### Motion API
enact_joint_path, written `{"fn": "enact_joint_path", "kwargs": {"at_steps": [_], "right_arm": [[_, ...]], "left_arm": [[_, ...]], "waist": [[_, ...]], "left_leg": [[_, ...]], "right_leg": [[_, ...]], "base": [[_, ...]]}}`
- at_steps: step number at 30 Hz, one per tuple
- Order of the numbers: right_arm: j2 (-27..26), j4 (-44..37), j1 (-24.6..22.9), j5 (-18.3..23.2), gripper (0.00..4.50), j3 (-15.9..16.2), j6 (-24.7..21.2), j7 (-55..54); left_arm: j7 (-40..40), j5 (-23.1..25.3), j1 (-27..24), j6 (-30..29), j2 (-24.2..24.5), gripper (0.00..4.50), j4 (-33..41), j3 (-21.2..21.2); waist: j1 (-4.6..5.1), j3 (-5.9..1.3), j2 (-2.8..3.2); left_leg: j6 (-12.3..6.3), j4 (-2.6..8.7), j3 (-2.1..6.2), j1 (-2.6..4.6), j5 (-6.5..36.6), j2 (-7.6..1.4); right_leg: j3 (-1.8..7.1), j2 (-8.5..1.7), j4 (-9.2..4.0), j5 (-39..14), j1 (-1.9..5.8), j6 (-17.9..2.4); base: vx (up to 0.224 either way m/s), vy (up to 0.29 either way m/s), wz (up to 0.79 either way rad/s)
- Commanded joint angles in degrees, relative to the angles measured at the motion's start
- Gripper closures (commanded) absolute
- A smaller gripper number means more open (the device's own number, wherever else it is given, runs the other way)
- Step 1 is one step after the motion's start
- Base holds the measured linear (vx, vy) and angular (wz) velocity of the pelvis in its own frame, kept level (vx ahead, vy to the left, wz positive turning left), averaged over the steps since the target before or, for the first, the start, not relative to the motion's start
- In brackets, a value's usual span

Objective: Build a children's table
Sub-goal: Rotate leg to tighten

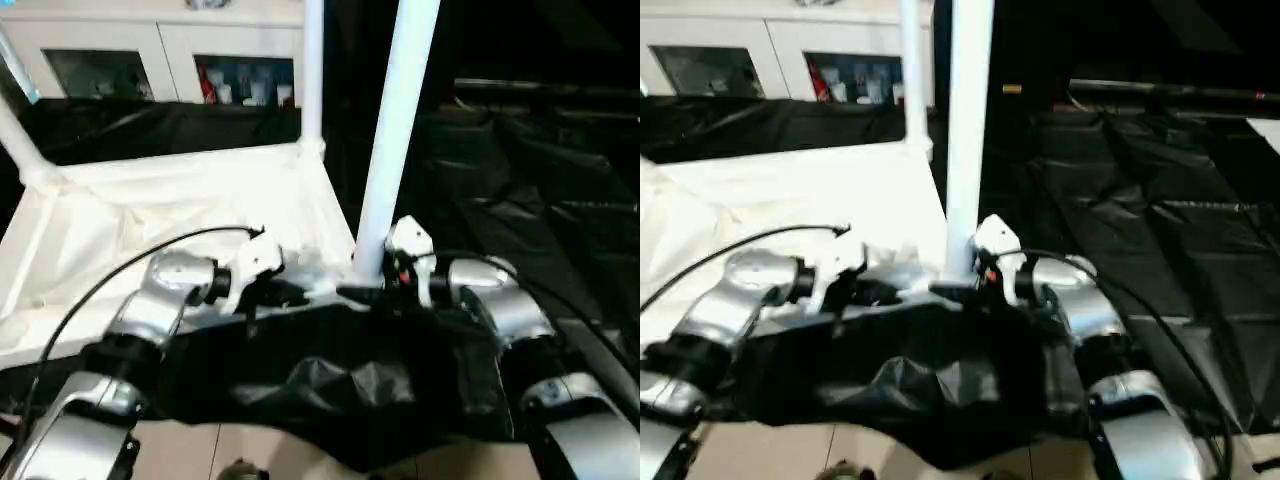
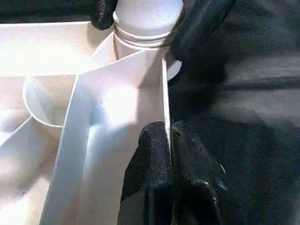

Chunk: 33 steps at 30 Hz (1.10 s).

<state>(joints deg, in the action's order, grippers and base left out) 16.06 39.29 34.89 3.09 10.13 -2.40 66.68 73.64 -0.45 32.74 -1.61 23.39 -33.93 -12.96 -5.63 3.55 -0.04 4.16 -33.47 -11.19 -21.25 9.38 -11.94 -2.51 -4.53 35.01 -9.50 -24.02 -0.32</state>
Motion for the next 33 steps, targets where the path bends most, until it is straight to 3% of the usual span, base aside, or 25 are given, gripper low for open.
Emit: {"fn": "enact_joint_path", "kwargs": {"at_steps": [1, 4, 5, 8, 9, 15, 18, 21, 27, 29, 33], "right_arm": [[-0.24, -2.14, -0.27, 1.2, 1.16, 1.65, -0.65, 2.9], [0.39, -2.98, -0.65, 1.98, 1.19, 1.52, -1.36, 4.58], [0.43, -3.09, -0.7, 2.07, 1.56, 1.54, -1.45, 4.75], [0.63, -4.03, -1.1, 2.64, 1.62, 1.7, -2.13, 5.97], [0.63, -4.07, -1.12, 2.65, 1.83, 1.71, -2.15, 6.0], [-0.07, -4.59, -1.6, 3.04, 1.91, 1.94, -2.77, 6.14], [-1.8, -4.42, -2.1, 3.64, 1.91, 0.97, -4.39, 3.16], [-4.87, -2.27, -1.3, 3.12, 1.91, -1.22, -5.27, -4.85], [-15.28, 9.15, 3.56, 1.16, 1.91, -7.35, -5.14, -34.53], [-17.74, 10.85, 4.67, 1.61, 1.91, -8.88, -5.03, -40.28], [-20.4, 11.81, 5.57, -1.1, 1.91, -7.54, -1.55, -43.04]], "left_arm": [[2.95, -2.17, 0.36, 1.36, -0.6, 4.5, 3.43, -1.07], [4.57, -2.83, 0.08, 1.09, 0.29, 4.5, 3.94, -0.87], [4.67, -2.89, 0.04, 1.05, 0.33, 4.5, 4.01, -0.86], [5.36, -3.3, -0.29, 0.91, 0.73, 4.5, 4.42, -0.8], [5.38, -3.3, -0.31, 0.92, 0.74, 4.5, 4.43, -0.8], [5.37, -3.35, -0.65, 0.55, 0.85, 4.5, 4.53, -0.73], [-0.02, -1.81, 0.88, -0.2, -0.74, 4.5, 2.16, 0.02], [-6.73, -0.79, 3.13, -1.18, -3.06, 4.5, -0.96, 1.53], [-22.46, 1.3, 9.51, -5.36, -10.39, 4.5, -7.75, 3.39], [-25.76, 1.42, 10.68, -5.65, -12.21, 4.5, -8.89, 3.77], [-27.65, 1.88, 11.44, -4.44, -14.46, 4.5, -9.62, 3.58]], "waist": [[-0.15, -4.07, -0.37], [-0.32, -4.13, -0.46], [-0.37, -4.13, -0.44], [-0.58, -4.11, -0.42], [-0.67, -4.12, -0.47], [-0.74, -4.18, -0.4], [-0.73, -4.14, -0.43], [-0.59, -3.97, -0.43], [0.62, -4.06, -0.37], [0.52, -4.21, -0.26], [0.43, -4.52, -0.26]], "left_leg": [[-1.62, 3.93, 0.47, 0.85, 15.51, -1.44], [-1.87, 3.83, 0.4, 0.79, 14.76, -1.35], [-1.84, 3.84, 0.39, 0.83, 14.76, -1.36], [-1.78, 3.83, 0.4, 0.84, 14.77, -1.39], [-1.67, 3.86, 0.41, 0.86, 14.78, -1.39], [-1.34, 3.85, 0.45, 0.85, 14.52, -1.36], [-1.25, 3.88, 0.45, 0.84, 14.46, -1.35], [-0.22, 4.0, 0.56, 0.99, 15.93, -1.15], [2.09, 4.04, 0.8, 1.15, 16.23, -0.77], [1.38, 3.97, 0.77, 0.96, 15.15, -0.72], [0.17, 3.76, 0.57, 0.78, 12.36, -0.67]], "right_leg": [[1.9, -3.1, -4.06, -15.63, 2.75, -12.29], [1.88, -3.06, -3.88, -14.41, 2.77, -12.75], [1.87, -3.07, -3.9, -14.48, 2.75, -12.79], [1.9, -3.08, -3.89, -14.64, 2.73, -12.64], [1.9, -3.1, -3.9, -14.83, 2.73, -12.56], [1.88, -3.12, -3.84, -14.47, 2.77, -12.55], [1.88, -3.07, -3.83, -14.11, 2.77, -12.59], [1.93, -3.2, -4.28, -18.22, 2.61, -11.43], [1.99, -3.33, -4.63, -20.41, 2.4, -10.28], [2.0, -3.3, -4.52, -18.15, 2.62, -10.47], [1.89, -3.07, -3.92, -11.33, 2.86, -11.71]], "base": [[0.0, 0.0, 0.0], [0.0, 0.0, 0.0], [0.0, 0.0, 0.0], [0.0, 0.0, 0.0], [0.0, 0.0, 0.0], [0.0, 0.0, 0.0], [0.0, 0.0, 0.0], [0.0, 0.0, 0.0], [0.0, 0.0, 0.0], [0.0, 0.0, 0.0], [0.0, 0.0, 0.0]]}}
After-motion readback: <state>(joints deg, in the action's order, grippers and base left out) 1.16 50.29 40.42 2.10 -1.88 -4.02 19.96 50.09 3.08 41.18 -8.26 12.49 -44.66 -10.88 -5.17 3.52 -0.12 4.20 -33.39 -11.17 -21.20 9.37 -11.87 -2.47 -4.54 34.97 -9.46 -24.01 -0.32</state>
